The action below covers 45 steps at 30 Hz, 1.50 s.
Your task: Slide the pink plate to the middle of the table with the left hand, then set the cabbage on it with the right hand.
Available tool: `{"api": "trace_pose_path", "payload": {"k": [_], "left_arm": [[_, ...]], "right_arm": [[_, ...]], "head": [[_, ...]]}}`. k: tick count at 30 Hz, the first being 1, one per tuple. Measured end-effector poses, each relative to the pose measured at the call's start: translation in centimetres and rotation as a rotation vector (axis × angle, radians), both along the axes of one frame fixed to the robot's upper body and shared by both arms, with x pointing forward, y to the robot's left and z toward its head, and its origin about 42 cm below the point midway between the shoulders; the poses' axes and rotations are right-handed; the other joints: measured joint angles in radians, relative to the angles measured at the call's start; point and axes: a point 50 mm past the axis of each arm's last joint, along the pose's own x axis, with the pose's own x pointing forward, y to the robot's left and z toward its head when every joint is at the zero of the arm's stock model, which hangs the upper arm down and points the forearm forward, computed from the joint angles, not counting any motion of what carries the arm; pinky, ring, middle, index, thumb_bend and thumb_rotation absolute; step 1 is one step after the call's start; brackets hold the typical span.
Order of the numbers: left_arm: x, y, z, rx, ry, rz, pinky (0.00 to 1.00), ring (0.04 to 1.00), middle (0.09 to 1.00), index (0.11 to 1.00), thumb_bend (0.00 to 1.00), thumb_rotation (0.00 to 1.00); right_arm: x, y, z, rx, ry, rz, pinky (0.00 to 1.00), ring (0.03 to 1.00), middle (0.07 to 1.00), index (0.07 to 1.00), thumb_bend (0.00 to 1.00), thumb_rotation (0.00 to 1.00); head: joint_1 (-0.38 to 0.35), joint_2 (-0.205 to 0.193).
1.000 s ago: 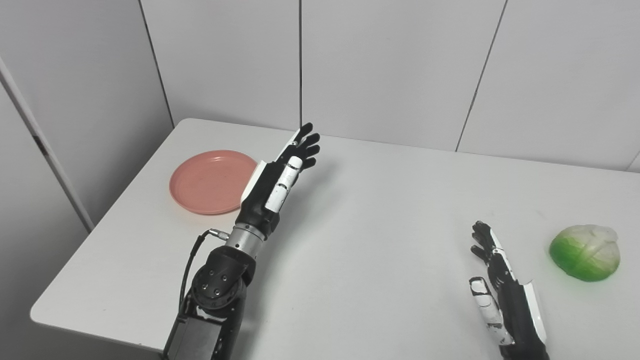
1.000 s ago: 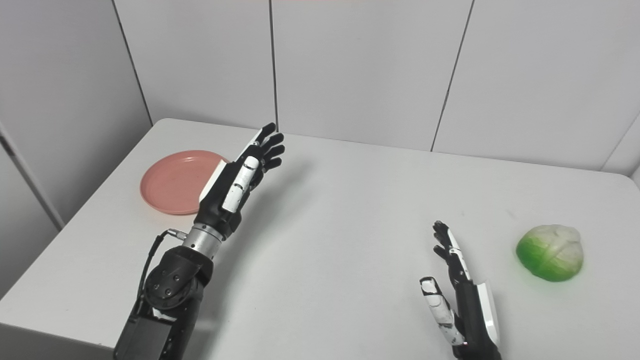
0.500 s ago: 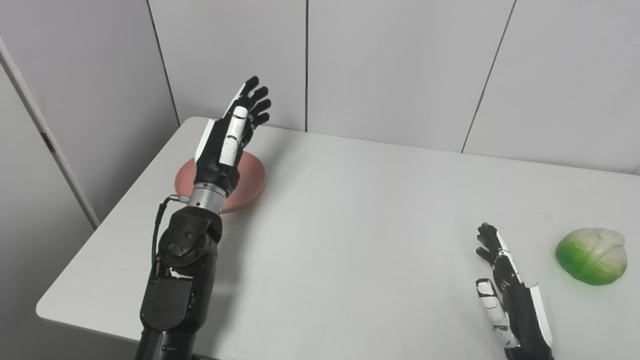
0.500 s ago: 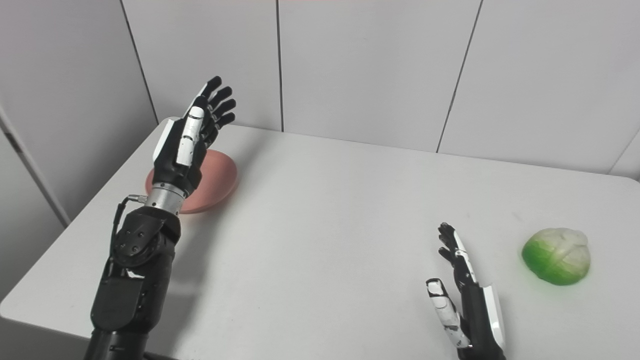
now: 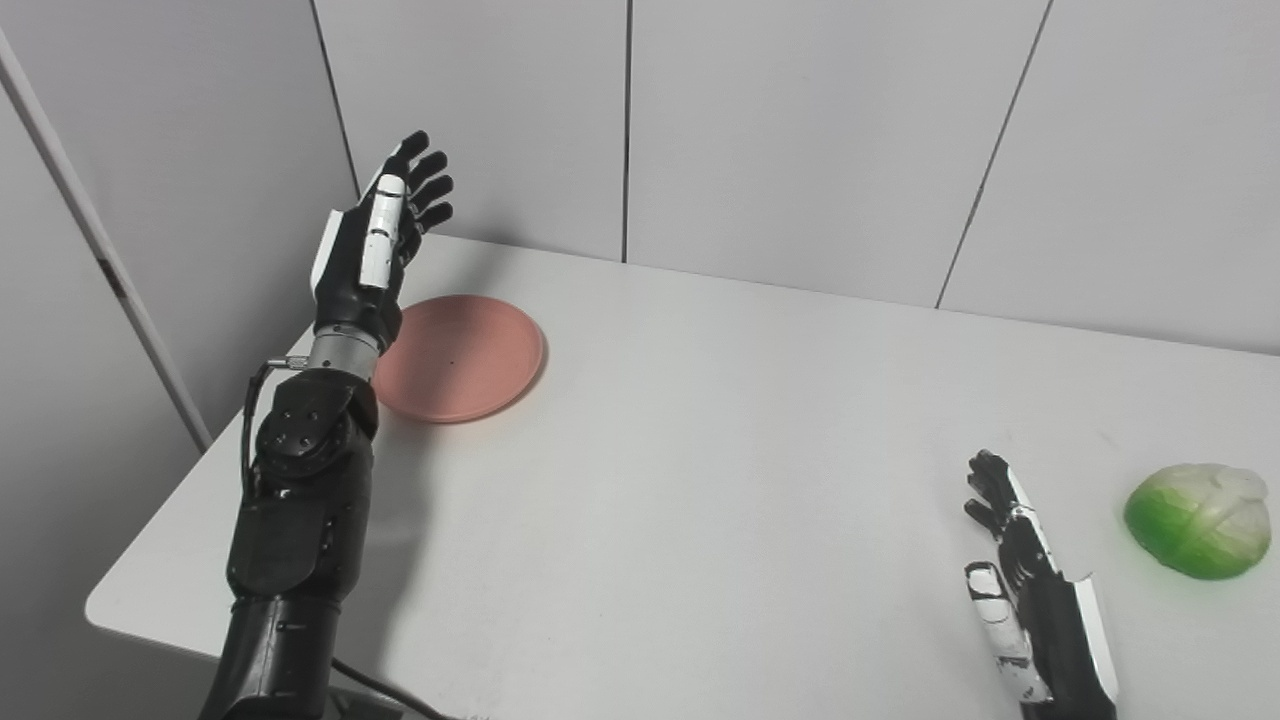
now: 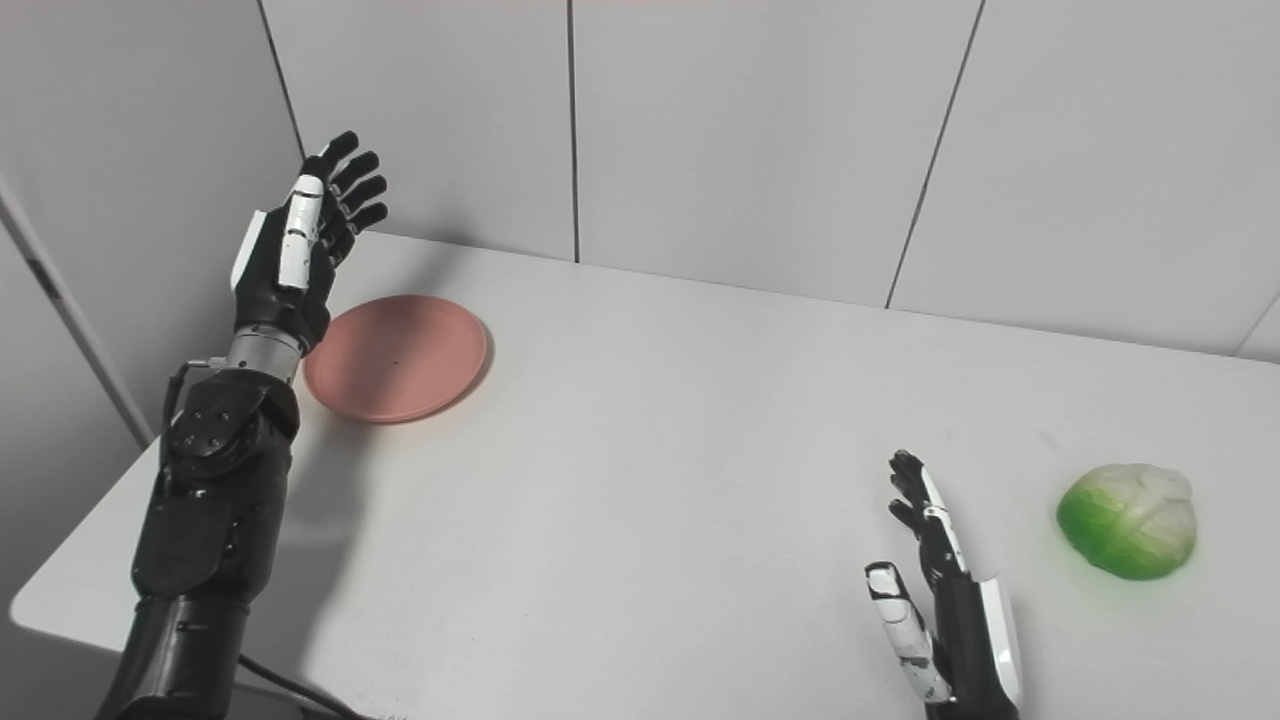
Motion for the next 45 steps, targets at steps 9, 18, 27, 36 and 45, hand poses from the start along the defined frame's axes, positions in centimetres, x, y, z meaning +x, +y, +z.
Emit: {"api": "trace_pose_path", "payload": {"k": [9, 18, 27, 36, 45], "left_arm": [[0.2, 2.8, -1.1, -0.057, 0.04, 0.097, 0.83, 0.854, 0.857, 0.84, 0.41, 0.94], [0.7, 5.1, -2.4, -0.085, 0.087, 0.142, 0.86, 0.877, 0.881, 0.861, 0.42, 0.98], [0.7, 6.5, -3.4, -0.12, 0.113, 0.145, 0.86, 0.872, 0.878, 0.857, 0.42, 0.94], [0.7, 7.6, -4.5, -0.148, 0.16, 0.158, 0.87, 0.889, 0.903, 0.882, 0.45, 0.9], [0.8, 8.9, -6.6, -0.16, 0.249, 0.172, 0.88, 0.898, 0.911, 0.893, 0.42, 1.0]], "right_arm": [[0.0, -0.1, 0.0, 0.013, 0.002, 0.003, 0.91, 0.935, 0.936, 0.932, 0.35, 1.0], [-0.1, -0.2, 0.1, 0.021, 0.016, -0.002, 0.91, 0.937, 0.935, 0.934, 0.34, 1.0], [-0.1, -0.3, 0.1, 0.019, 0.018, -0.003, 0.92, 0.939, 0.935, 0.932, 0.34, 1.0], [-0.2, -0.4, 0.1, 0.021, 0.022, -0.001, 0.92, 0.943, 0.935, 0.934, 0.33, 1.0], [-0.2, -0.3, 0.1, 0.015, 0.023, 0.006, 0.91, 0.936, 0.932, 0.93, 0.33, 1.0]], "head": [[0.006, 0.006], [0.012, 0.014], [0.017, 0.017], [0.02, 0.025], [0.02, 0.026]]}}
